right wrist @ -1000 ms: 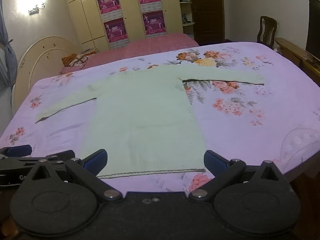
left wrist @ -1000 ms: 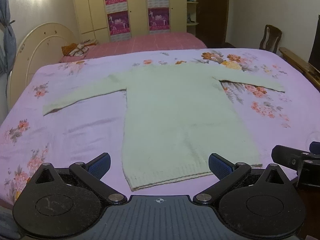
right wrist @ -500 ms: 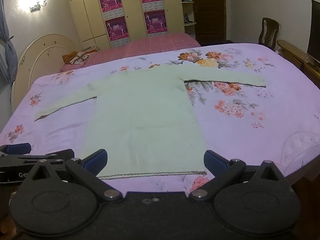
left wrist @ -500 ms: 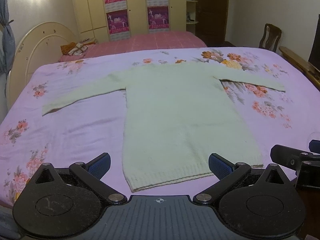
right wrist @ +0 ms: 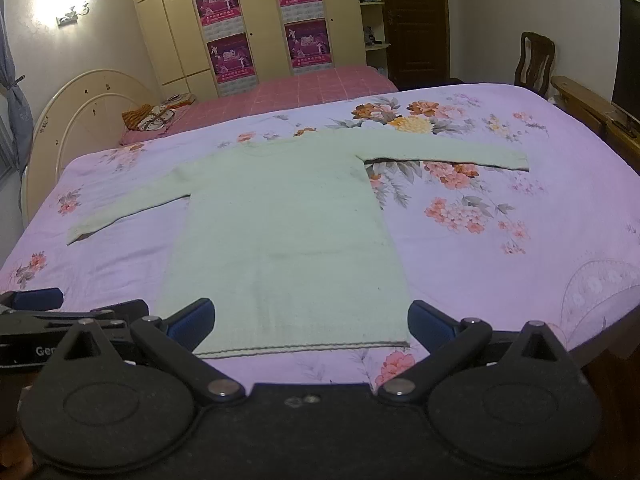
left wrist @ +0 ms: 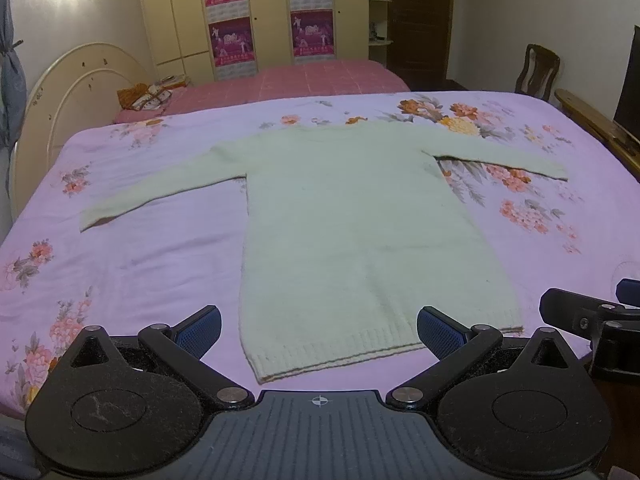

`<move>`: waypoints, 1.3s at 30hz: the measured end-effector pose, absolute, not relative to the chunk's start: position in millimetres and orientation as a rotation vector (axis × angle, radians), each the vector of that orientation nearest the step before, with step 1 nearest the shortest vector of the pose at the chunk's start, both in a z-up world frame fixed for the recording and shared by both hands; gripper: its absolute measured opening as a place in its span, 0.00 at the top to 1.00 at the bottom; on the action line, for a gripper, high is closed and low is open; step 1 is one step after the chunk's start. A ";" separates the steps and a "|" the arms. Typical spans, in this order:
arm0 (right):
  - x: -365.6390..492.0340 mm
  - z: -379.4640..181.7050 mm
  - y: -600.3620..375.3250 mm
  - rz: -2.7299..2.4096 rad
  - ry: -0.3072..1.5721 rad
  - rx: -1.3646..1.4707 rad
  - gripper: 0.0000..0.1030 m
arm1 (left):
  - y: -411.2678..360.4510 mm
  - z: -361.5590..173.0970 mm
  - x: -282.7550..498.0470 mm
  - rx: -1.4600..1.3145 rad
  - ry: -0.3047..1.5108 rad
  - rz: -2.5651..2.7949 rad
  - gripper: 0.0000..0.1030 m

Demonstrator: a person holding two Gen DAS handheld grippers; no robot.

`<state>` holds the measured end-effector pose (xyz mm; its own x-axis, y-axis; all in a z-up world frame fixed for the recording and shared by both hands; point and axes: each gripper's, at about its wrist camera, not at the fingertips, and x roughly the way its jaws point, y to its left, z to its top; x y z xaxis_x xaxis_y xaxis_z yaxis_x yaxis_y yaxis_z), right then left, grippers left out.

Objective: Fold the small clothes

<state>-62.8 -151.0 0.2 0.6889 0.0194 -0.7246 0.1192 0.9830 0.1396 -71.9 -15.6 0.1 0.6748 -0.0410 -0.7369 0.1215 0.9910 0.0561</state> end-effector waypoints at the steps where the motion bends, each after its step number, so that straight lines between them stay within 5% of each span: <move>1: -63.1 0.6 -151.1 -0.056 0.809 0.182 0.01 | -15.7 0.2 -71.7 0.104 0.825 -0.092 0.00; 39: -62.0 3.3 -155.1 -0.072 0.807 0.189 0.01 | -22.4 -2.2 -66.8 0.104 0.837 -0.101 0.00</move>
<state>-62.0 -155.1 3.3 0.6905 0.0078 -0.7232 0.1362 0.9807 0.1406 -66.8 -22.4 -2.2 0.6657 -0.0483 -0.7447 0.1300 0.9901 0.0520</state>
